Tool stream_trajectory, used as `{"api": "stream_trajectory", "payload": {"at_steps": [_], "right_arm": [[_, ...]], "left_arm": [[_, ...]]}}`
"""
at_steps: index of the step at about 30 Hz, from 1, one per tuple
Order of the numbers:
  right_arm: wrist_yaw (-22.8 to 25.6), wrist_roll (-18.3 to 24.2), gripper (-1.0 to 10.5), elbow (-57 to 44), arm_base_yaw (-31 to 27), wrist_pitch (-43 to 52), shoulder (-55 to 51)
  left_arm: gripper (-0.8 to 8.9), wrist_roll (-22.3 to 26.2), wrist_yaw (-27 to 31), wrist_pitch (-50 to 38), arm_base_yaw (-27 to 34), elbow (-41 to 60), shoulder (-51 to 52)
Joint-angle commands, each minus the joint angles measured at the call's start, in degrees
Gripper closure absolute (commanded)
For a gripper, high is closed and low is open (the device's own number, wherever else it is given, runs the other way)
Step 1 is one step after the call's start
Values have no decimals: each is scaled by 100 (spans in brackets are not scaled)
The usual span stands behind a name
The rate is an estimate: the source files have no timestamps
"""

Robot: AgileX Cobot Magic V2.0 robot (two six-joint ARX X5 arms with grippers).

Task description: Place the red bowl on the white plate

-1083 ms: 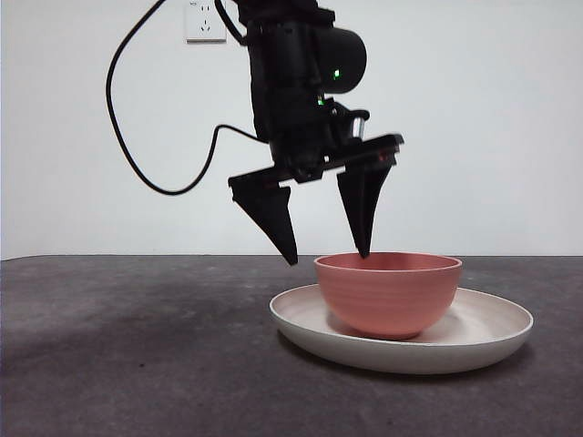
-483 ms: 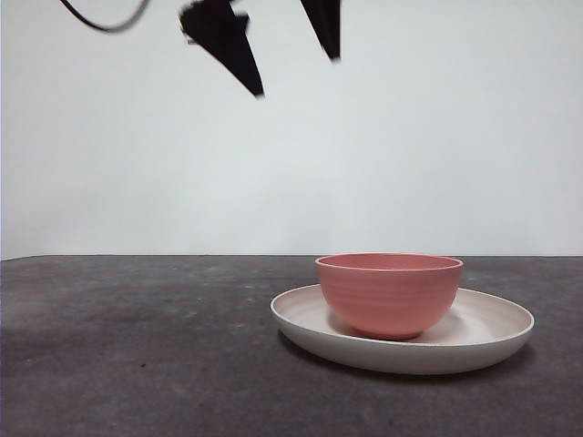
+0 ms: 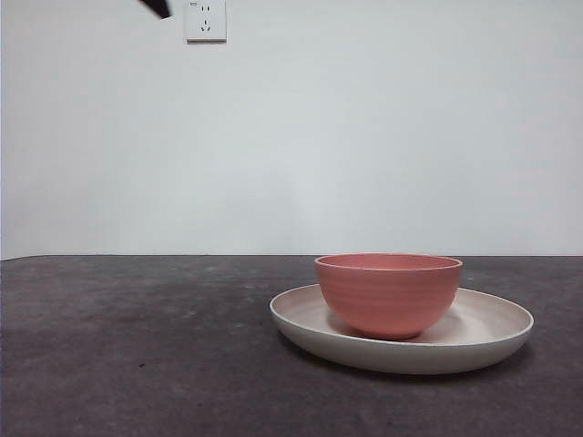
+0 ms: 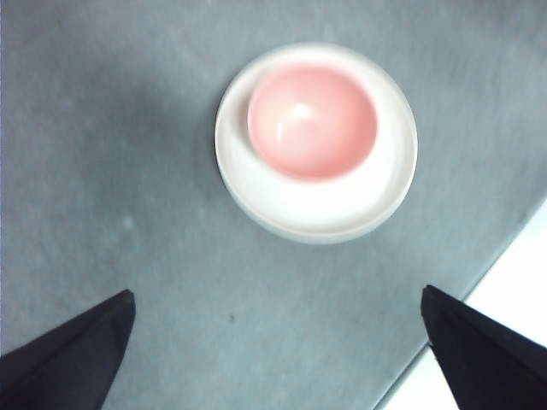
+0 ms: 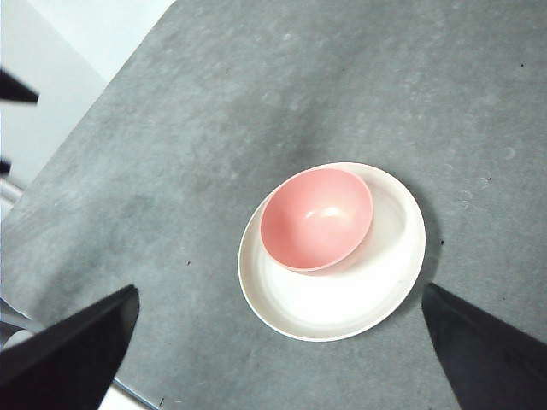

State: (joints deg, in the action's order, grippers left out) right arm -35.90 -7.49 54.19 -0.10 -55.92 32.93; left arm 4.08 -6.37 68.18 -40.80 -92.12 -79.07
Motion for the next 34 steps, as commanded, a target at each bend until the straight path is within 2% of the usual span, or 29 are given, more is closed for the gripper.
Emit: {"api": "stream_trajectory", "payload": {"at_steps": [1,5,8,10,14,17,25,30,34], "right_arm": [[-9,94,316,98,2,79,31],[-9,94,316,98,2,111,31],[-11,92,316,98,2,127,31],[-11,92,316,98,2,127,28],[-11,92,316,98,2,127,28],[-11,94,316,98,2,125,28],[13,48,316,98,2,-44,116],[140,74,316,98,2,-293,608],[-111,179,317,98,2,-286,1283]], "left_arm": [[251,297,-229,-334,-31,608,592],[251,446,-951,-796,-7,1578,1508],[251,407,-1193,-1276,-9,2304,2190],[251,238,-1193,-1543,-9,2730,2562],[251,-413,-1191,-1947,-9,3377,3084],[251,-643,-1191,-2124,-9,3521,3261],[251,-691,-1191,-2579,-9,3517,3407],[251,-691,-1191,-2597,-9,3517,3407],[251,-691,-1191,-2601,-9,3517,3407]]}}
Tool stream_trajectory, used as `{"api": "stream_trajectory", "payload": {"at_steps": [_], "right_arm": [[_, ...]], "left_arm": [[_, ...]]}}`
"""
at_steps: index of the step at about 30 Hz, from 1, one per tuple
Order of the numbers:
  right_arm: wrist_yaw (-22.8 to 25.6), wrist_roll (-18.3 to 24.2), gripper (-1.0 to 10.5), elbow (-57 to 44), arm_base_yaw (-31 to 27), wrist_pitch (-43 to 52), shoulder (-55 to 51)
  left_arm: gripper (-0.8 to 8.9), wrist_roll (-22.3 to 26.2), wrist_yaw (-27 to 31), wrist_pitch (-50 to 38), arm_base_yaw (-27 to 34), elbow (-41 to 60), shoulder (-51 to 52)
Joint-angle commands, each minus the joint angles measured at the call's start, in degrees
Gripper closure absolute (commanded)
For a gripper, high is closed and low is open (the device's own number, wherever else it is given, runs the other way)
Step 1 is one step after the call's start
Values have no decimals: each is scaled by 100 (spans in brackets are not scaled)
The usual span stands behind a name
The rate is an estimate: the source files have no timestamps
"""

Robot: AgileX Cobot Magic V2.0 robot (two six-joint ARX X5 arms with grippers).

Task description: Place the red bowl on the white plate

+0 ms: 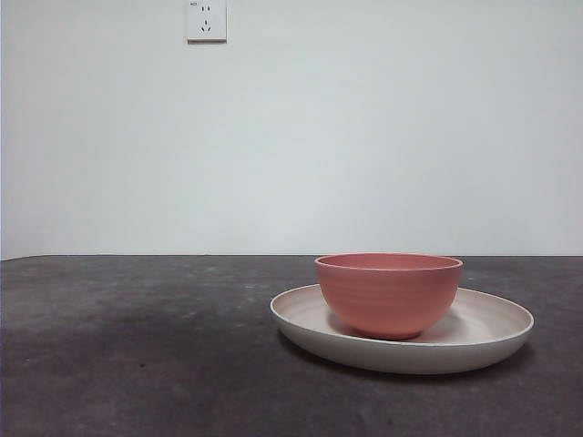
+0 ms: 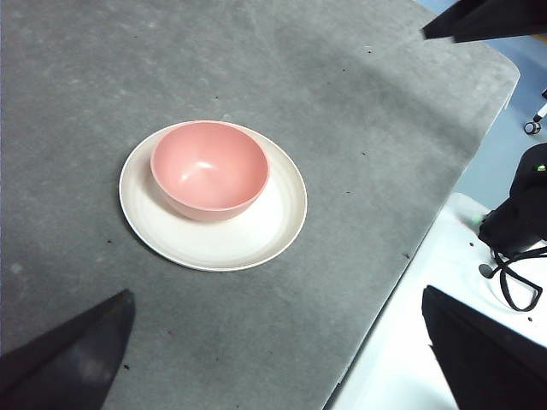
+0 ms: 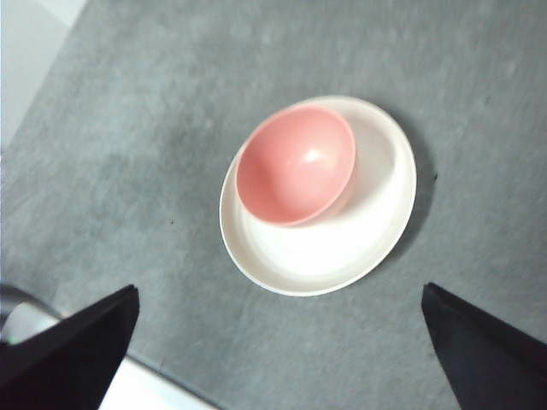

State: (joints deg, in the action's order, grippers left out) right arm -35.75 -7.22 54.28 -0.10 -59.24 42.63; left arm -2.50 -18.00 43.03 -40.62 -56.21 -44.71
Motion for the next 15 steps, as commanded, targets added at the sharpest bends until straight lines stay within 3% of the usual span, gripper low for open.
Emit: {"api": "stream_trajectory", "payload": {"at_steps": [1,11,15], "right_arm": [[-201,199,317,90,2,46,540],[-328,686,318,90,2,730,2505],[-330,719,453,90,2,1204,3167]], "left_arm": [[251,-33,-28,-85,-26,-74,-28],[251,-33,-28,-87,-26,-74,-28],[251,-33,-28,-111,-26,-74,-28]]}}
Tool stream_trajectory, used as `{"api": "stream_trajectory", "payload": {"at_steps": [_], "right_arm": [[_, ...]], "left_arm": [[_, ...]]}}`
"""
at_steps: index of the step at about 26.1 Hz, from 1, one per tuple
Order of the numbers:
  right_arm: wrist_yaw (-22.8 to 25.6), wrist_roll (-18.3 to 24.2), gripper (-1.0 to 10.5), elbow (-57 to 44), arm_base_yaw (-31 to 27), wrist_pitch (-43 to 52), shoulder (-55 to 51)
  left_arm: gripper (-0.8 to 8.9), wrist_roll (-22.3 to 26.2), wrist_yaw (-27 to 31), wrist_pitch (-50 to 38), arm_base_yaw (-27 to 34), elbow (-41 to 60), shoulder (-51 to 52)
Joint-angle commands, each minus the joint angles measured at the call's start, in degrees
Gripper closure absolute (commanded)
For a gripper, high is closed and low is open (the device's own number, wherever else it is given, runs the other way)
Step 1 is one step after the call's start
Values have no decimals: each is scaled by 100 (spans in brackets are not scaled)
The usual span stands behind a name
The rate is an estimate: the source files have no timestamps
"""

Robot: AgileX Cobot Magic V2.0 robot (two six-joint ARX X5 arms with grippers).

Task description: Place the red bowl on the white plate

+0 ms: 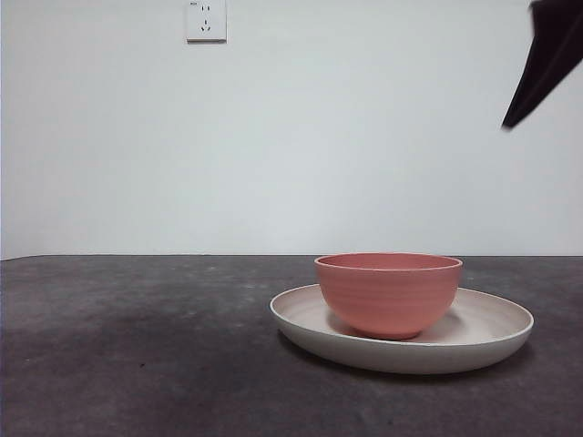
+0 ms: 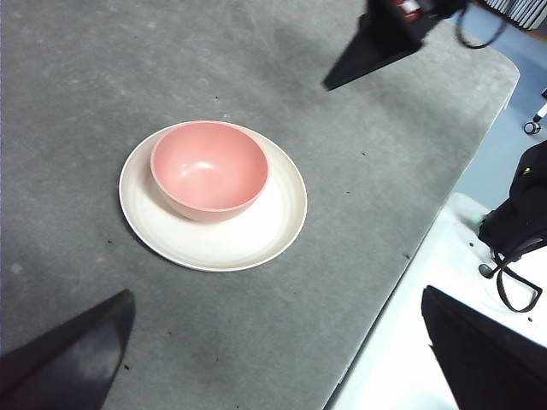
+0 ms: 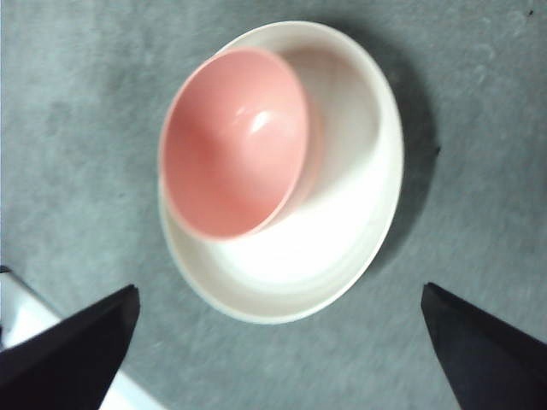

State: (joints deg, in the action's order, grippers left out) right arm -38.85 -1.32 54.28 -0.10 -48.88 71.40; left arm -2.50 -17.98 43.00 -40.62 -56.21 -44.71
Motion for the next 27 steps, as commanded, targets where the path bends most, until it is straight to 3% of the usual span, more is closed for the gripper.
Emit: {"api": "stream_trajectory", "payload": {"at_steps": [1,5,9,13,20,27], "right_arm": [[-20,136,461,90,2,264,450],[-17,168,474,90,2,525,951],[-22,201,589,90,4,855,1379],[-22,175,629,90,50,1198,1731],[-15,164,633,90,205,1502,2205],[4,-85,736,90,520,1888,2643]], "left_arm": [[251,-33,-31,-109,-26,-74,-28],[251,-33,-31,-103,-26,-74,-28],[251,-33,-31,-103,-26,-74,-28],[251,-33,-31,-101,-26,-74,-28],[251,-33,-31,-103,-26,-74,-28],[251,-33,-31,-105,-26,-74,-28]]}}
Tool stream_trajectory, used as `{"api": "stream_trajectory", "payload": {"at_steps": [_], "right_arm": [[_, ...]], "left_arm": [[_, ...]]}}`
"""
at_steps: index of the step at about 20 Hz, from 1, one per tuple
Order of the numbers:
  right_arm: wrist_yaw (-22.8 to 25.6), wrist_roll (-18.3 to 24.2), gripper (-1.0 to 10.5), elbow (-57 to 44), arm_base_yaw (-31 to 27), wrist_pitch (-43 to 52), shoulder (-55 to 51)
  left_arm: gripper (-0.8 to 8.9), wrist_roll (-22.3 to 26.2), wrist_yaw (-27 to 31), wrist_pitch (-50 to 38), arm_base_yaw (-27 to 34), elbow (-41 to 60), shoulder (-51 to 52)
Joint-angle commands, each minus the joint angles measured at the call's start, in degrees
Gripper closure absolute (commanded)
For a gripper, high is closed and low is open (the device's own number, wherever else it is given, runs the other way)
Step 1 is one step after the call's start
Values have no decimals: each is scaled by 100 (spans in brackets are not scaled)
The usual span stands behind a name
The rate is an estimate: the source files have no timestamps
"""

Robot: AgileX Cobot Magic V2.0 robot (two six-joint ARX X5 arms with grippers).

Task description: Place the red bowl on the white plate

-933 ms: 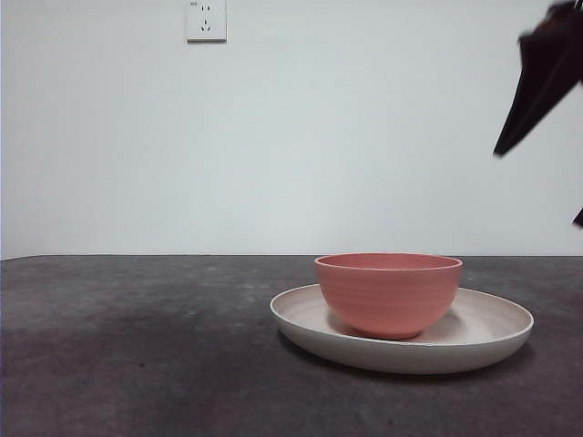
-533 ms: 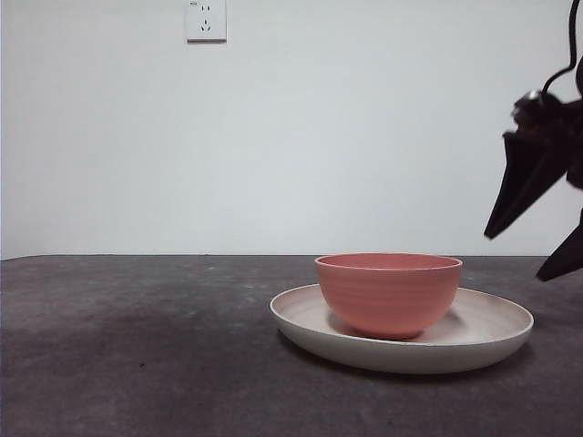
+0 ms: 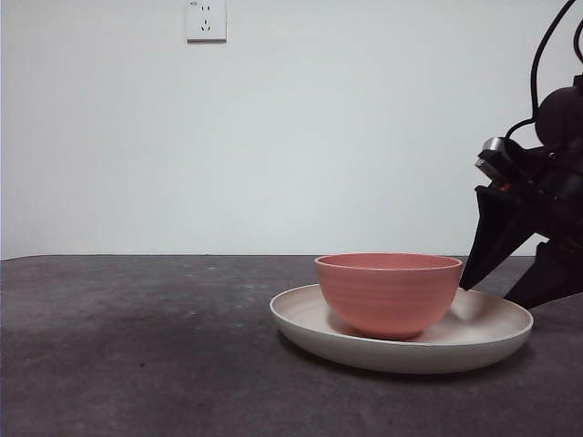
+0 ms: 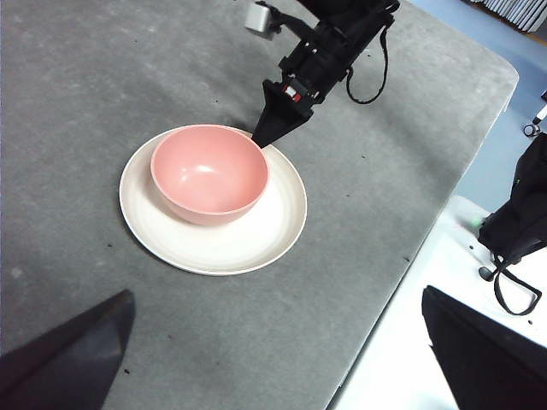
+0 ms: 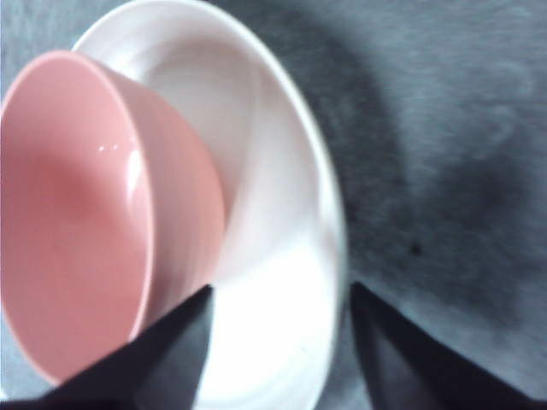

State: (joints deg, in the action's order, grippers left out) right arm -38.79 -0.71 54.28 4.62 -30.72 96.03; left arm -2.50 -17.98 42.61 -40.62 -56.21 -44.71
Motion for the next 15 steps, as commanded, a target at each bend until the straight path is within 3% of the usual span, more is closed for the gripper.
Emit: {"api": "stream_trajectory", "payload": {"at_steps": [1,5,12,15], "right_arm": [[24,-214,736,90,68,107,219],[245,-472,741,90,175,221,319],[643,-682,937,90,254,221,321],[730,-750,937,92,254,219,321]], "left_arm": [[251,-35,-31,-63,-26,-74,-28],[251,-35,-31,-63,-26,-74,-26],[251,-35,-31,-63,-26,-74,-24],[251,-33,-31,-63,-26,-74,-26]]}}
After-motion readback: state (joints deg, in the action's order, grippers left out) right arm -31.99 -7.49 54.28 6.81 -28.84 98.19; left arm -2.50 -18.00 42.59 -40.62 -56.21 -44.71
